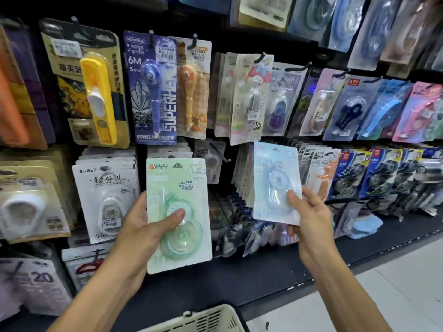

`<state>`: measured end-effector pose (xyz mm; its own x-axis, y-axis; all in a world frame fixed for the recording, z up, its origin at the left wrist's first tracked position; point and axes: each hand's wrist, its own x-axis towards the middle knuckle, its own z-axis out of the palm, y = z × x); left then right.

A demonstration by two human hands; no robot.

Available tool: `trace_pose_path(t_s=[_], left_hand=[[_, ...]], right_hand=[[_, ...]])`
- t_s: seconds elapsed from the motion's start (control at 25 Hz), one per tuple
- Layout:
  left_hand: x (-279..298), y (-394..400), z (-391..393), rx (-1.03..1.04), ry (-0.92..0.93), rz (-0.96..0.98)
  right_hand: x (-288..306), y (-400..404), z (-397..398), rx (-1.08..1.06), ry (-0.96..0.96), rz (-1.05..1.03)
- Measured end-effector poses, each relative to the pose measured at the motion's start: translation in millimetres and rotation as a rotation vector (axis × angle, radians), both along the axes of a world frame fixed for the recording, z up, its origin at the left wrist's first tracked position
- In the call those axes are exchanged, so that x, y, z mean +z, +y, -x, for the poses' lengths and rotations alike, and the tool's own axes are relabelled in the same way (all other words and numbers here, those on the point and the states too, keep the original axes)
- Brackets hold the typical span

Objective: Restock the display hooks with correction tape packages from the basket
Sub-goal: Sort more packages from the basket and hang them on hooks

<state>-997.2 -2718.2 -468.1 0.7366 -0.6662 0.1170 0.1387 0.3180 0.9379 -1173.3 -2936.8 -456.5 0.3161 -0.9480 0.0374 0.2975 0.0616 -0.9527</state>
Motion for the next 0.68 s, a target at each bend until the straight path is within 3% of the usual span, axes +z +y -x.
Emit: trace_pose_path(t_s=[0.12, 0.32, 0.4, 0.48, 0.56, 0.6, 0.68], left_hand=[[-0.8, -0.6, 0.5, 0.034, -0.005, 0.004], [-0.9, -1.0, 3.0, 0.046, -0.005, -0.002], [-2.3, -2.9, 3.6, 0.075, -0.015, 0.024], [-5.4, -7.1, 7.2, 0.091, -0.007, 0.042], [-9.2, -11.9, 15.0, 0.055, 0.0, 0.015], [-10.0, -14.0, 19.1, 0.029, -0.021, -0.015], [-8.7, -13.4, 22.6, 0.041, -0.153, -0.122]], right_hand=[[-3.1, -28.2, 16.7, -0.126, 0.144, -0.041], [-9.5, -39.7, 27.6, -0.085, 0.232, -0.077], [-12.0, -23.4, 19.8, -0.106, 0.342, 0.014], [-15.0, 13.8, -0.7, 0.167, 0.357, 0.179], [-22.7, 55.4, -23.9, 0.593, 0.245, 0.16], [-26.8, 68.3, -33.3, 0.686, 0.191, 0.14], [-26.9, 70.9, -41.4, 0.637, 0.102, 0.094]])
